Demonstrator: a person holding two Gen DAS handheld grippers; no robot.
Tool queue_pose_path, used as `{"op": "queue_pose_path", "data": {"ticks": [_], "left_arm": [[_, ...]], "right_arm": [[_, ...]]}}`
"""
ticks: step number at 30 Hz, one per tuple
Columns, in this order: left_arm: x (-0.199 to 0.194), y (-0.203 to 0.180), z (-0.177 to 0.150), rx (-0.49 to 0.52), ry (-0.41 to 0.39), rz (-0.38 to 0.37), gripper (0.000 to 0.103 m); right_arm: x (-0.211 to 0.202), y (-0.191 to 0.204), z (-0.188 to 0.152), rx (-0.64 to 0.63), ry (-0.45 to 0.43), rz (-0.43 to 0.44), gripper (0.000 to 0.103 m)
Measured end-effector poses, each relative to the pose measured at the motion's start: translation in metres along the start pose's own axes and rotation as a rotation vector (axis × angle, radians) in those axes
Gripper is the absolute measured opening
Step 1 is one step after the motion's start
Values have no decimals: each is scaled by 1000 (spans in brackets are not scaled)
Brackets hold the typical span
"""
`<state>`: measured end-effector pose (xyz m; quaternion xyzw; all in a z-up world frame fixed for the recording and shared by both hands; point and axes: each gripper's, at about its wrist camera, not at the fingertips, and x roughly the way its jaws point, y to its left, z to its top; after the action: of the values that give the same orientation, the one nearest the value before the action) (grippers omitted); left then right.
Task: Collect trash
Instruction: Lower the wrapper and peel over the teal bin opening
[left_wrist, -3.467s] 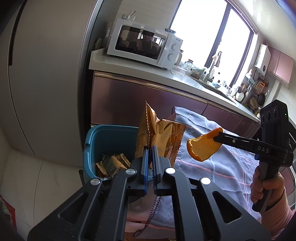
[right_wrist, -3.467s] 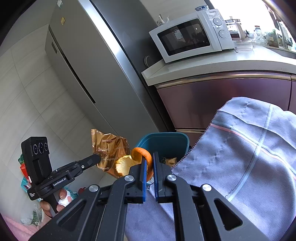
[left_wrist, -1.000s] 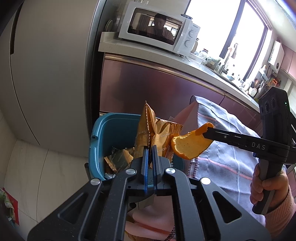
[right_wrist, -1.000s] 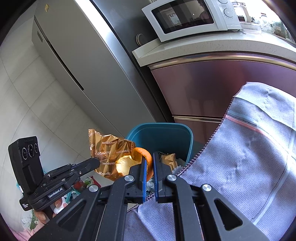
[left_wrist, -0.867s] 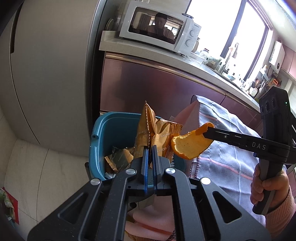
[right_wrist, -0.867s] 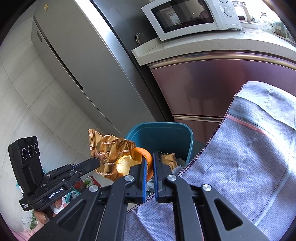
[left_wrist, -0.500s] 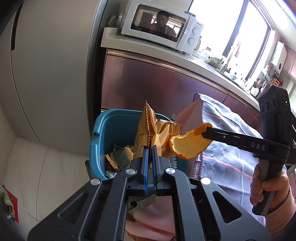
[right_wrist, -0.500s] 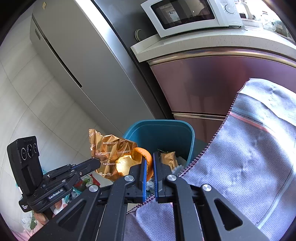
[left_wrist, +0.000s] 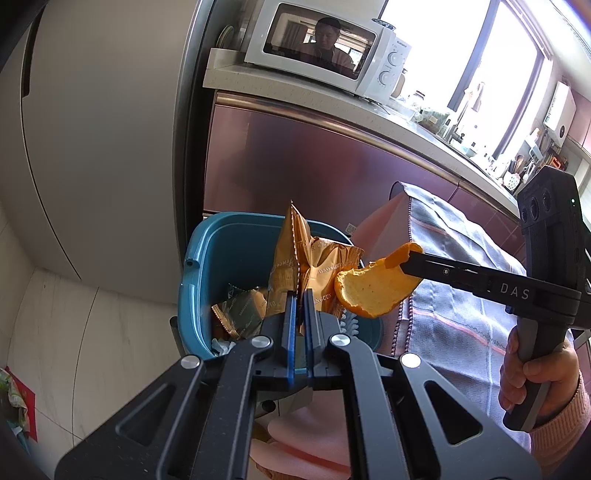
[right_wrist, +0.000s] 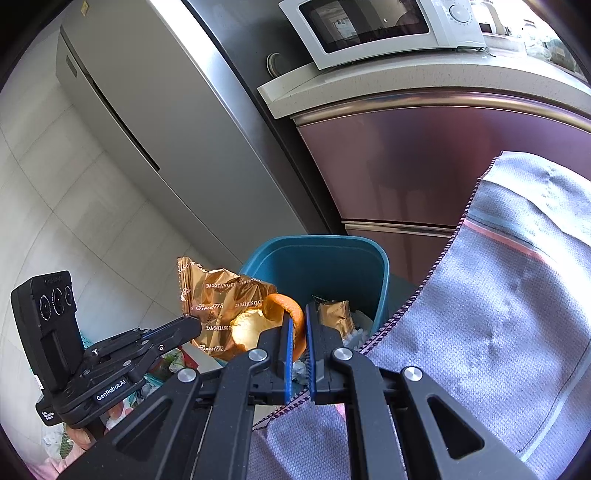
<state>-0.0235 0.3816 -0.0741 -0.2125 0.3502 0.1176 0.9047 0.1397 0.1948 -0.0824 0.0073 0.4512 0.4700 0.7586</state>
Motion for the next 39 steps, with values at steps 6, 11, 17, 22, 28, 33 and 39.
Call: {"op": "queue_pose_path", "data": {"ticks": [6, 11, 17, 22, 28, 33, 39], "left_arm": [[5, 2, -2, -7, 10, 0, 4], [9, 3, -2, -13, 20, 1, 4], [11, 3, -4, -18, 26, 0, 4], [14, 4, -5, -17, 34, 4, 4], [19, 5, -5, -19, 44, 9, 4], [25, 6, -6, -24, 53, 13, 4], [31, 7, -7, -29, 64, 16, 4]], "right_arm": [[5, 0, 1, 1, 9, -5, 5], [9, 1, 1, 3, 15, -10, 5], [13, 2, 0, 5, 22, -13, 5], [16, 2, 1, 10, 26, -16, 5], [20, 1, 0, 14, 35, -22, 5], [22, 1, 1, 12, 43, -28, 5], [26, 1, 2, 12, 51, -36, 5]]}}
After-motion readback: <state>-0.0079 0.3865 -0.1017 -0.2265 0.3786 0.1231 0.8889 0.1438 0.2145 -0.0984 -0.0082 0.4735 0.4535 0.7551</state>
